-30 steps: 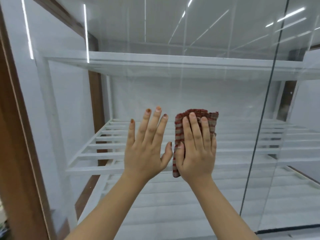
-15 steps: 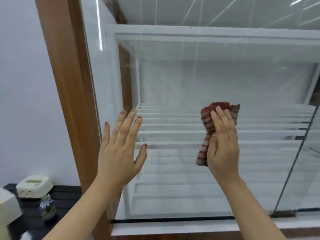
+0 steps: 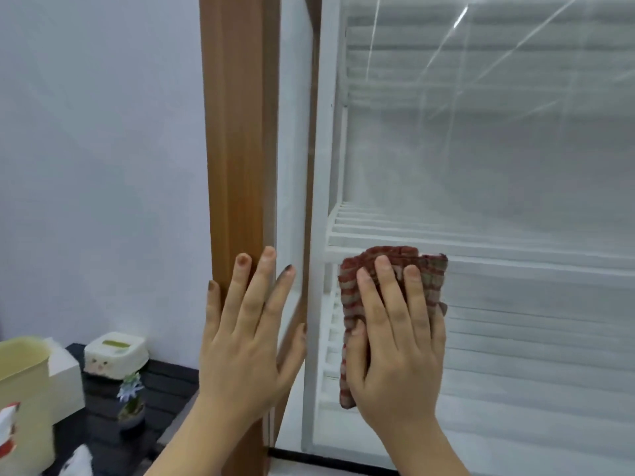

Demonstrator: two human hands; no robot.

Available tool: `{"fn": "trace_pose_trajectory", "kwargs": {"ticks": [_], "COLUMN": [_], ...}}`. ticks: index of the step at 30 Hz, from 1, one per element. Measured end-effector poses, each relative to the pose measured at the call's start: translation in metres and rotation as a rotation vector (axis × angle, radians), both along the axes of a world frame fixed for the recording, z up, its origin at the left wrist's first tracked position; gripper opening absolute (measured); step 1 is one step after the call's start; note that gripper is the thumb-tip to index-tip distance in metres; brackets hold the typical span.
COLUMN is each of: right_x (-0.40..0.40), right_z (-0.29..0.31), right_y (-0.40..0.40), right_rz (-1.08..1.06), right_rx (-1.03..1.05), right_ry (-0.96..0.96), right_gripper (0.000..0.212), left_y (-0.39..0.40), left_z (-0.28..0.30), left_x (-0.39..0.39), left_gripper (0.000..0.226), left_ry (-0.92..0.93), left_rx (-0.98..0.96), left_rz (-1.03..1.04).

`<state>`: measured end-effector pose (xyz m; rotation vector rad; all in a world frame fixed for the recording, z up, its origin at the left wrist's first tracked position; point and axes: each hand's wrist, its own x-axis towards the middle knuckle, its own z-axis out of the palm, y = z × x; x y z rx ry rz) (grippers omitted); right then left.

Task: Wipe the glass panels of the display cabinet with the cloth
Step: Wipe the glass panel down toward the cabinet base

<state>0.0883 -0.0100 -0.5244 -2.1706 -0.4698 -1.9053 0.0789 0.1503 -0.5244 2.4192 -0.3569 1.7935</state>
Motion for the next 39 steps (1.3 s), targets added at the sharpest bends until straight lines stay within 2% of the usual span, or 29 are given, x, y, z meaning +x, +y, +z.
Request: {"fn": "trace_pose_trajectory", "kwargs": {"ticks": [8, 19, 25, 29, 34, 39], "right_x": [0.009, 0.017, 0.019, 0.019, 0.018, 0.014], "right_z": [-0.005, -0.024, -0.044, -0.026, -0.017, -0.057], "right_y": [-0.002, -0.008, 0.005, 0.012, -0.013, -0.034], "right_rz": [-0.041, -0.095, -0.121, -0.114, -0.107, -0.151], "right_rx": [-0.068, -0.136, -0.132, -0.158, -0.063, 0.051], "right_ry": [-0.098, -0.153, -0.195, -0.2, -0.17, -0.172], "right_gripper": [0.052, 0.06, 0.058, 0.057, 0.058, 0.058], "left_y": [0.007, 0.003, 0.003, 0.004, 0.006, 0.005], "left_z": [-0.007, -0.02, -0.024, -0.025, -0.025, -0.026], "left_x": [0.012, 0.015, 0.018, 0.018, 0.019, 0.019], "left_gripper": [0.066, 0.067, 0.068, 0.068, 0.068, 0.068], "left_ry": [-0.115, -0.215, -0.239, -0.239, -0.246, -0.248], "left_rx": [0.087, 0.048, 0.038, 0.044, 0.035, 0.033], "left_rz": [0.002, 0.018, -0.017, -0.043, -0.053, -0.066]}}
